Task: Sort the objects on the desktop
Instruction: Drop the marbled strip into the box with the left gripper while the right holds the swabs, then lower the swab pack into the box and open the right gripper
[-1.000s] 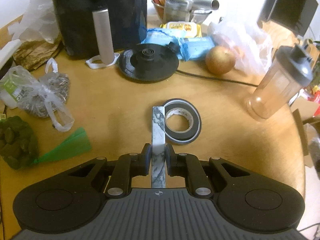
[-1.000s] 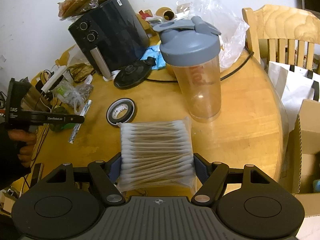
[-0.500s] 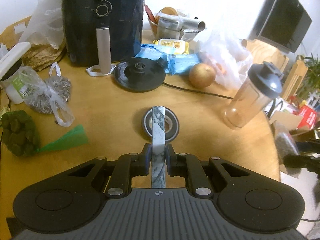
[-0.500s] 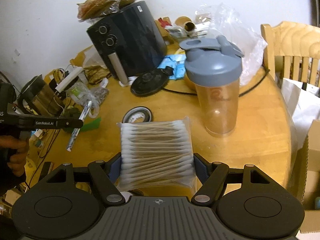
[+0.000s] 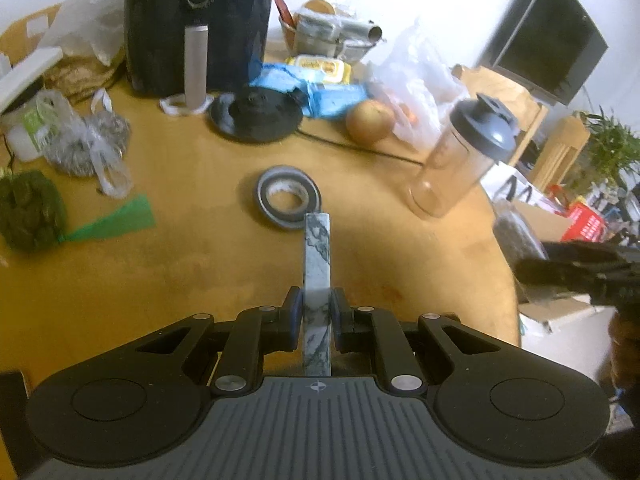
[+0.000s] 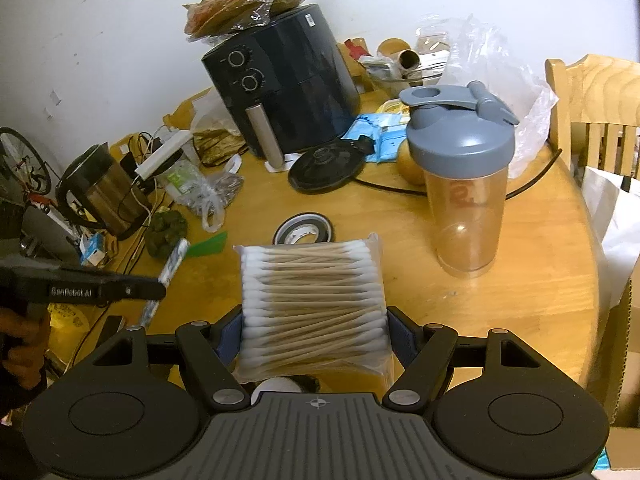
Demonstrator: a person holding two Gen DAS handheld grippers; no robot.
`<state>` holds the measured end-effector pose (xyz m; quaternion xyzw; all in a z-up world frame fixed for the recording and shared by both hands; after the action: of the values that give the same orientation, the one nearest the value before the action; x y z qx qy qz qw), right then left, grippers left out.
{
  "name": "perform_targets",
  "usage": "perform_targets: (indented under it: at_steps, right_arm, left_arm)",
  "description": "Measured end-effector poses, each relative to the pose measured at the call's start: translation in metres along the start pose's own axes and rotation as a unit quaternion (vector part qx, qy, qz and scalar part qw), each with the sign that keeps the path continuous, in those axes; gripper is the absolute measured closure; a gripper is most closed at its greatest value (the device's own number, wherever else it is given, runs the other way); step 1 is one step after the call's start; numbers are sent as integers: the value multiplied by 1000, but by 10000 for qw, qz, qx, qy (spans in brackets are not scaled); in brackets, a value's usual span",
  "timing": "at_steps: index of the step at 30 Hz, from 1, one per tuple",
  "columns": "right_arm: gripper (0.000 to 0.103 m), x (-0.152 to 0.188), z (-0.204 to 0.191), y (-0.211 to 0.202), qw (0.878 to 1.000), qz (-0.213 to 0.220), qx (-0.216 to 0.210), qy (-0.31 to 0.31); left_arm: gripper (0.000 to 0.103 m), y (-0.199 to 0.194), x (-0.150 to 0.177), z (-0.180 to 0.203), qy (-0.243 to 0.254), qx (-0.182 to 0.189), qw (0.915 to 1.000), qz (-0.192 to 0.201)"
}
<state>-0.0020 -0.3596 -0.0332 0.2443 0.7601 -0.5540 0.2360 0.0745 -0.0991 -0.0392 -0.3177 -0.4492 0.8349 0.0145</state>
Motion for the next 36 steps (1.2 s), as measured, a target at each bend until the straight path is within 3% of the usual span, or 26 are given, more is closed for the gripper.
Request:
perform_targets:
  at_steps: [19,21,24,27,34,36]
  right_arm:
    - [28,18,-19,-6,9997,-117,-174,-143]
    - [28,20,-20,-6,9996,-131,-185,-163]
    - [28,22,-23,-6,9994,-165,-218,-210]
    - [28,25,-27,-5,9991,-201,-259,-269]
    - [28,30,-35,-5,9980,-299,-369,-410]
    - [28,31,-38,-4,9976,-328,-414,-457]
  left_arm:
    - [86,3,62,6,-1126,510,9916,-374]
    - [77,2,64,8,-1095,473,9921,-387]
    - [71,-3,66,9,-1085,436,9928,-261]
    - [54,-9,67,11,-1059,301,9938,-138]
    - [43,-20,66,17,-801,-140,9967,84]
    - [29,-23,66,19,-688,-365,9968,157]
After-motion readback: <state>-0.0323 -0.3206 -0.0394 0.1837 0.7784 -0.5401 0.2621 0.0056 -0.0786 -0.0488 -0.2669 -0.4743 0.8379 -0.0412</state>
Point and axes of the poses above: each gripper's, at about its wrist camera, not at the fingertips, and y roughly the way its jaws point, z to its right, x to its underside, the point moved 4 cm from there along y, roughly the way its jaws point, and after that the axes turned 8 degrees about x, right-handed, at the moved point
